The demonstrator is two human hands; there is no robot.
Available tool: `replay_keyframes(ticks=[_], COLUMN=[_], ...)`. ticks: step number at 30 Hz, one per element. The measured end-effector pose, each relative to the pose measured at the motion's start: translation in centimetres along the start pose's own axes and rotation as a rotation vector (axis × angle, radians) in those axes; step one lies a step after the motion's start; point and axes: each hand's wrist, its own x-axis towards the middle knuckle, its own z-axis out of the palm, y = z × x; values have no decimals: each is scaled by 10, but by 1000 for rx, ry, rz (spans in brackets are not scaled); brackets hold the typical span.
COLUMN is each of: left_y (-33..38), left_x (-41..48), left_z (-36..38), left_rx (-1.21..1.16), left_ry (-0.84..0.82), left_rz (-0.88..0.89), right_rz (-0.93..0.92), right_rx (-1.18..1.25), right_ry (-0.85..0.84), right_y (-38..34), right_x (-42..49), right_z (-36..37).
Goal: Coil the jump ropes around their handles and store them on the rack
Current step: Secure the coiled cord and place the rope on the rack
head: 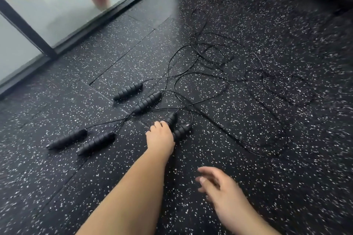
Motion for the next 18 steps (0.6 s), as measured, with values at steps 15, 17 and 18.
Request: replay_keyframes(ticks=[15,17,18], left_y=[35,38,39], left_x=[-154,-175,-183], left_z=[-56,-92,-111], left_rx=[-456,-545,-596], left_ry=[-358,-399,-423], left_rz=[138,136,136], right_rz=[77,67,53], right_rx=[-6,13,26], right_ry=[128,166,185], right_y=[-8,-18,-23], right_x=[-57,-78,-89], right_z=[-43,-54,-60])
